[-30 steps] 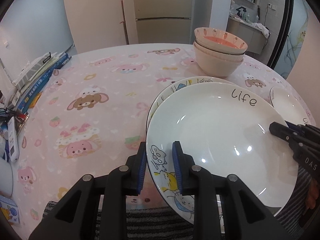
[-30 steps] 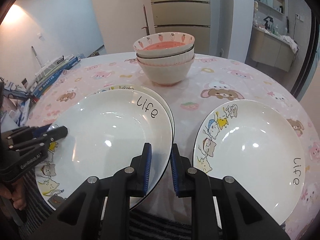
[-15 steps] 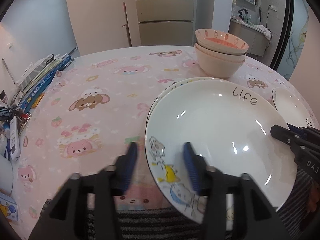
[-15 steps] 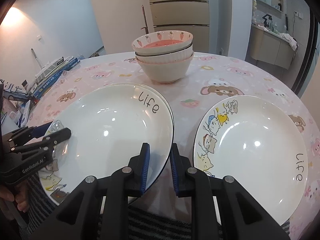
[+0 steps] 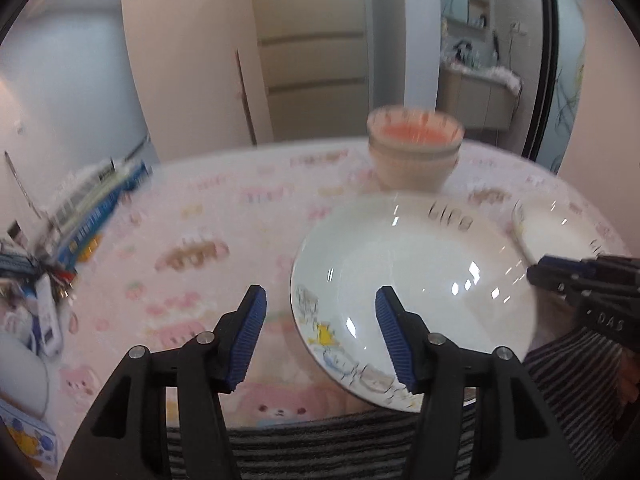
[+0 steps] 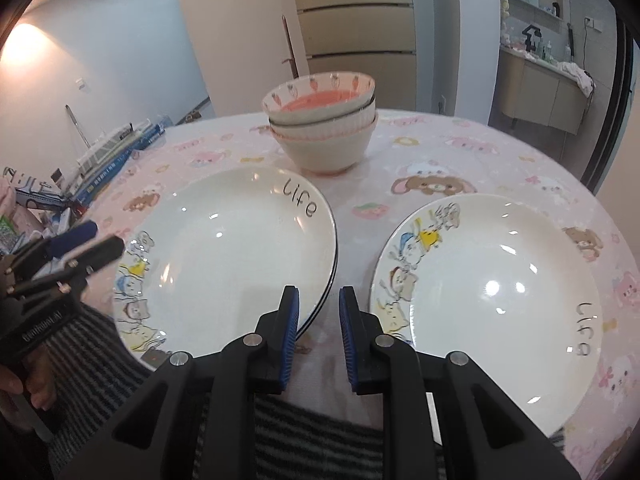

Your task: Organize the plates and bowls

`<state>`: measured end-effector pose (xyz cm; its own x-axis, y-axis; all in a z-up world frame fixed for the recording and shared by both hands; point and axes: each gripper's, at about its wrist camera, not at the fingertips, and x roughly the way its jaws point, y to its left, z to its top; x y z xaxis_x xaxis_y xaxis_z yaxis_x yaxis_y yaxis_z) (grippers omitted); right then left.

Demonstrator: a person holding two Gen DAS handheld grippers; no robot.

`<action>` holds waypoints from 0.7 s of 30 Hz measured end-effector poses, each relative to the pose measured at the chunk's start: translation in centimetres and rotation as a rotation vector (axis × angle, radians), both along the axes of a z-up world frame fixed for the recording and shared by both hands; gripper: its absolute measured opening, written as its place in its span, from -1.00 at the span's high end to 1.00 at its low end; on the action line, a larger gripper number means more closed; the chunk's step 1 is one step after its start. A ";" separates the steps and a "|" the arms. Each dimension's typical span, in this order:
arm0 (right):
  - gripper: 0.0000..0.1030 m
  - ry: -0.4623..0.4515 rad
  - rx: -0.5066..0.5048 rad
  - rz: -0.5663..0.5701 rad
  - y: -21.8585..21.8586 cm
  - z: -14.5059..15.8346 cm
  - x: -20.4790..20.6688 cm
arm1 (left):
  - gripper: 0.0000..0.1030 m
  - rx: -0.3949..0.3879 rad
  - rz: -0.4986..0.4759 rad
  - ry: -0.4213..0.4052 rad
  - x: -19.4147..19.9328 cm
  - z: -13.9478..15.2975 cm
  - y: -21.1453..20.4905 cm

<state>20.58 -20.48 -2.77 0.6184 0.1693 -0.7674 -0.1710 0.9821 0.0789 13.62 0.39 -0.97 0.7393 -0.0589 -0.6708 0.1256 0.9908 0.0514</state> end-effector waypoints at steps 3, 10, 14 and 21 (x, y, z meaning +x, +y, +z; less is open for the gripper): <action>0.49 -0.069 -0.003 -0.025 -1.4 2.6 -1.5 | -0.08 -0.054 -0.034 -0.098 -1.8 3.3 -0.5; -0.38 -0.275 0.087 -0.142 -6.4 9.5 -5.2 | -1.00 -0.068 -0.126 -0.373 -5.9 9.8 -3.1; -0.75 -0.370 0.155 -0.230 -10.5 12.5 -7.5 | -1.00 -0.085 -0.186 -0.442 -7.0 11.7 -5.3; -0.75 -0.418 0.123 -0.310 -15.5 14.0 -10.6 | -1.00 -0.136 -0.293 -0.386 -5.9 11.3 -10.7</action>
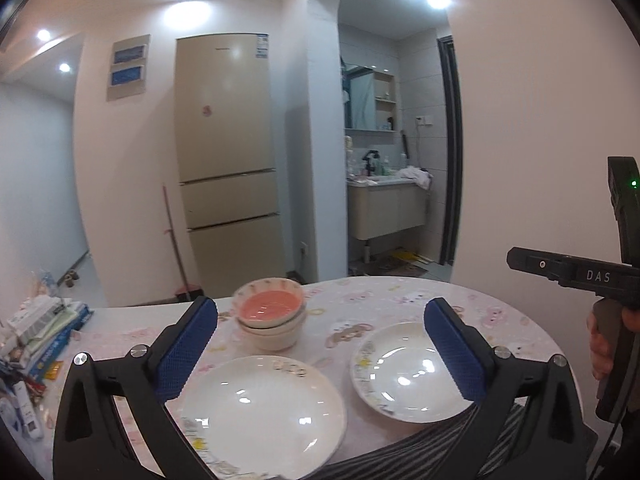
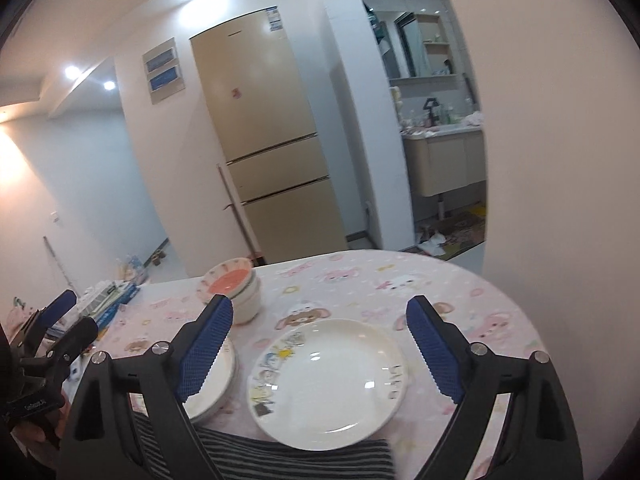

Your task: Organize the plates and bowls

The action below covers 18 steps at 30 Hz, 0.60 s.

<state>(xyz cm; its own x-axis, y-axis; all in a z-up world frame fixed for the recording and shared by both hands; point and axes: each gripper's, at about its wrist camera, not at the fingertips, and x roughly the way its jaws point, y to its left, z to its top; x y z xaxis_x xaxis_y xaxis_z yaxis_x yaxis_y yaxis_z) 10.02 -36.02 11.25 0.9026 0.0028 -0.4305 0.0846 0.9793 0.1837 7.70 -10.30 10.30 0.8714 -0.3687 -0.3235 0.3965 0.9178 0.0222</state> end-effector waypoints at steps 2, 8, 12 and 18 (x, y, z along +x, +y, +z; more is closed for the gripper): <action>-0.75 0.008 -0.004 -0.023 -1.2 -0.5 -0.4 | -1.00 -0.012 -0.020 0.051 0.8 -1.2 -1.4; -0.75 0.093 0.032 -0.047 -4.5 -3.5 0.7 | -1.00 0.035 -0.065 0.209 3.6 -5.2 -5.0; -0.75 0.171 0.054 -0.025 -5.8 -5.9 2.3 | -1.00 0.052 -0.059 0.287 6.1 -5.5 -6.1; -0.75 0.326 0.131 0.002 -6.9 -10.6 5.4 | -0.95 0.016 -0.037 0.487 9.5 -8.9 -7.0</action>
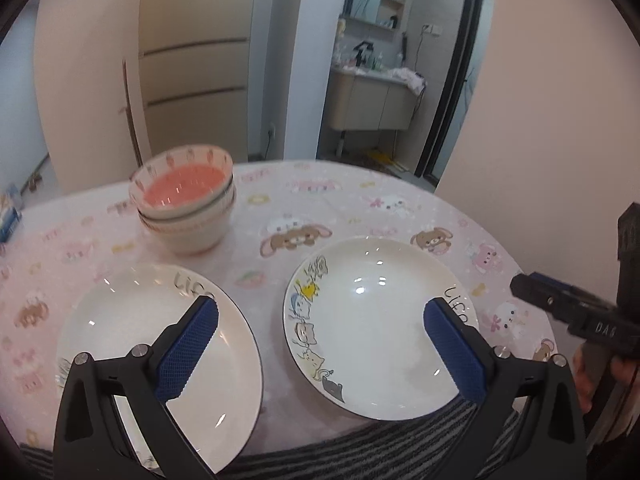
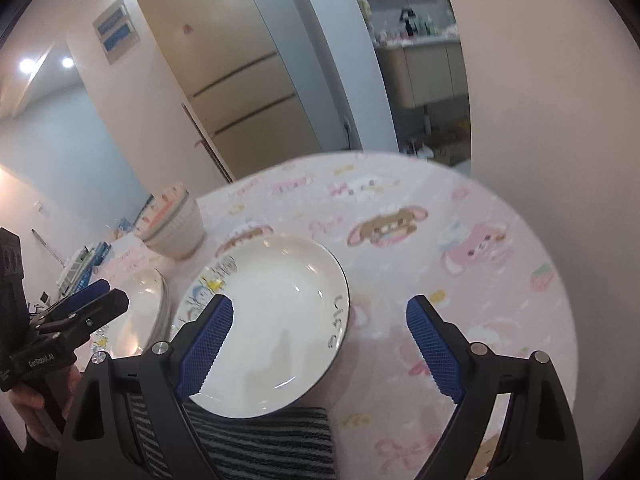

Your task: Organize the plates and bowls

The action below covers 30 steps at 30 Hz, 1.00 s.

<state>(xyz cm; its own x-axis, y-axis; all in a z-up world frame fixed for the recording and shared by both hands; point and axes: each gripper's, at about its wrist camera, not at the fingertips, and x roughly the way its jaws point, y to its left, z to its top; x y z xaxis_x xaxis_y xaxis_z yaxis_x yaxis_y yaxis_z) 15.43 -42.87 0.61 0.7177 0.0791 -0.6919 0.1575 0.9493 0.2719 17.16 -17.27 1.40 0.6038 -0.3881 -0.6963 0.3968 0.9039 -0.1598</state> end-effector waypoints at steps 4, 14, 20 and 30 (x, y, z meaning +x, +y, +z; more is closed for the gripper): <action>-0.75 0.079 0.032 -0.015 -0.3 -2.8 1.7 | -0.71 0.037 0.003 0.062 1.6 -2.7 -1.0; -0.36 0.173 0.060 -0.045 -0.1 -5.8 4.8 | -0.60 0.116 0.008 0.097 5.1 -5.0 -1.6; 0.11 0.193 0.121 -0.106 -1.5 -6.9 4.6 | -0.49 0.137 -0.064 0.148 7.2 -5.2 -3.3; 0.56 0.194 0.138 -0.054 -1.2 -7.1 5.0 | 0.33 0.195 -0.056 0.243 8.7 -8.0 -3.6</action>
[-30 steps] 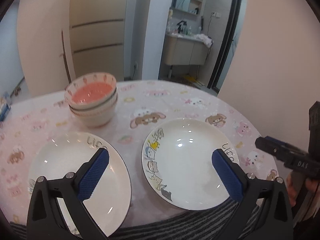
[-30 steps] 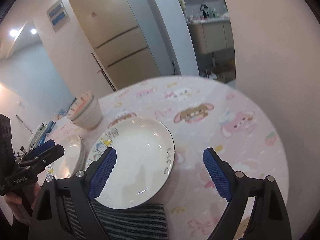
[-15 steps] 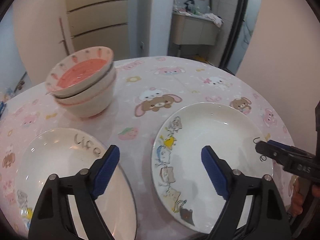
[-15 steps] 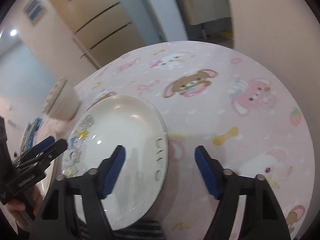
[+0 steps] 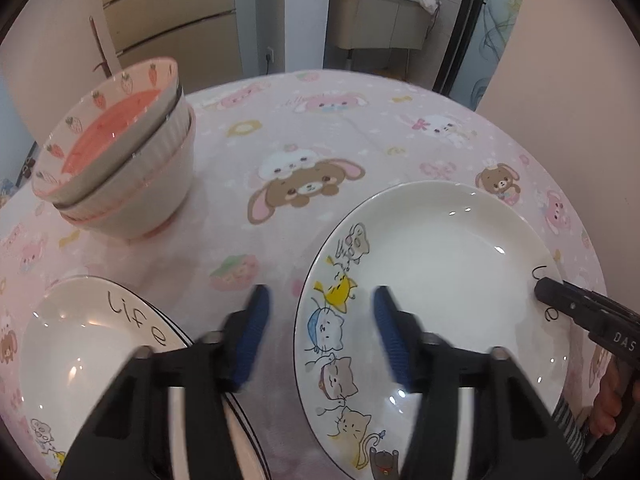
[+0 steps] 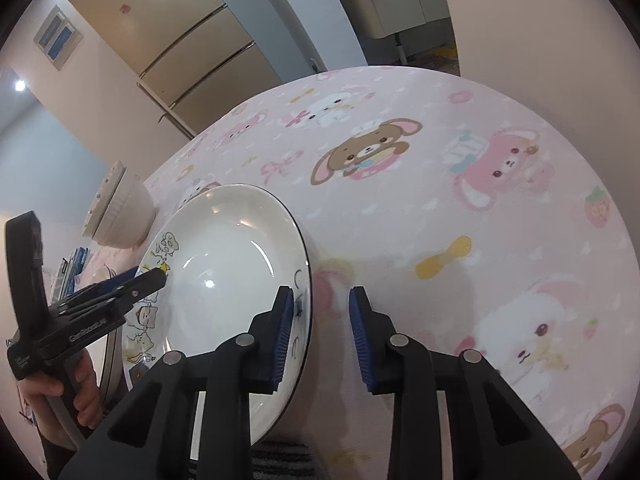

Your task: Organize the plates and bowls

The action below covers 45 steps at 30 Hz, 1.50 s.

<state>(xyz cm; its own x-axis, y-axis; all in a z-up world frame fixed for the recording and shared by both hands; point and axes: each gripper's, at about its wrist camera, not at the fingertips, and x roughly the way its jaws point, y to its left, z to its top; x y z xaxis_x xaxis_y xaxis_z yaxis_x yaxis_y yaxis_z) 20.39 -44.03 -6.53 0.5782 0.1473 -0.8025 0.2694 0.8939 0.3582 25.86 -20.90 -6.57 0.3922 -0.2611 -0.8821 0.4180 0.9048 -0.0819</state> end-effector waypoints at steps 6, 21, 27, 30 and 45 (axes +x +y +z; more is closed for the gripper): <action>0.68 -0.002 0.041 0.036 0.3 -0.5 0.3 | 0.58 -0.051 -0.024 -0.028 -0.4 0.0 0.7; 0.68 -0.037 0.212 0.029 -0.7 -1.5 -0.2 | 0.52 -0.034 -0.055 0.027 -0.2 -0.1 0.5; 0.68 -0.062 0.142 0.039 0.5 0.6 -0.4 | 0.59 0.058 -0.044 -0.093 -1.6 0.8 0.0; 0.68 -0.091 0.100 0.049 0.8 2.1 -0.5 | 0.59 0.037 -0.041 -0.083 -1.6 1.3 0.3; 0.79 -0.064 0.076 0.010 -0.9 1.6 -2.1 | 0.82 0.005 -0.074 -0.025 -3.0 1.0 -0.1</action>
